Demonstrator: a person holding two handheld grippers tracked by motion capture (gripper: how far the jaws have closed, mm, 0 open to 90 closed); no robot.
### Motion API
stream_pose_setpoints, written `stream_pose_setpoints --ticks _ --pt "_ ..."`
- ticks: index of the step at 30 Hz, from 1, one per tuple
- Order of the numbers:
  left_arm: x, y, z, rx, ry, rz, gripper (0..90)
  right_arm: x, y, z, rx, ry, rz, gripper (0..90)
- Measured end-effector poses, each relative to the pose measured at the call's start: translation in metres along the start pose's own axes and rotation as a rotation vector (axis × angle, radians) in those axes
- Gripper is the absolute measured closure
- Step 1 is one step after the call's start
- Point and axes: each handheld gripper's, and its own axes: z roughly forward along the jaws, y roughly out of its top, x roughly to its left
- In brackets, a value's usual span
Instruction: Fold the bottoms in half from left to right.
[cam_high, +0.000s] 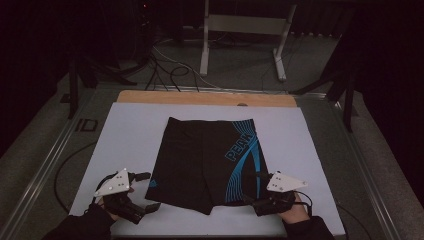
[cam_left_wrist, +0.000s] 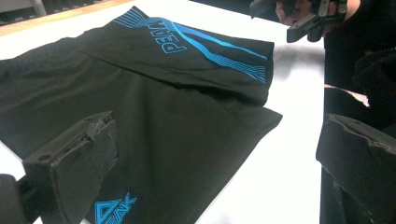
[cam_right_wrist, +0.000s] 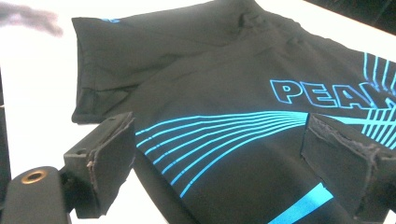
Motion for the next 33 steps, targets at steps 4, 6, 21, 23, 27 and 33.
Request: stream_pose_setpoints --ticks 4,6,21,23,27,33 --pt "-0.001 0.005 -0.004 -0.011 0.003 0.01 0.0 0.001 0.005 -0.003 -0.019 0.015 0.008 10.6" --pt "-0.001 0.008 -0.006 -0.031 0.007 0.005 0.0 0.002 0.009 -0.005 -0.037 0.027 0.023 10.6" --pt "-0.009 0.029 -0.012 -0.059 0.03 0.005 0.0 -0.002 0.055 -0.021 -0.053 -0.024 -0.018 10.6" --pt "-0.011 0.032 -0.012 -0.052 0.038 0.01 0.0 -0.004 0.063 -0.021 -0.062 -0.029 -0.026 10.6" --pt "-0.011 0.033 -0.011 -0.043 0.058 0.008 0.0 -0.01 0.075 -0.02 -0.079 -0.029 -0.032 10.7" --pt "-0.009 0.034 -0.011 -0.052 0.109 -0.025 0.0 -0.015 0.096 -0.009 -0.091 -0.026 -0.051 10.7"
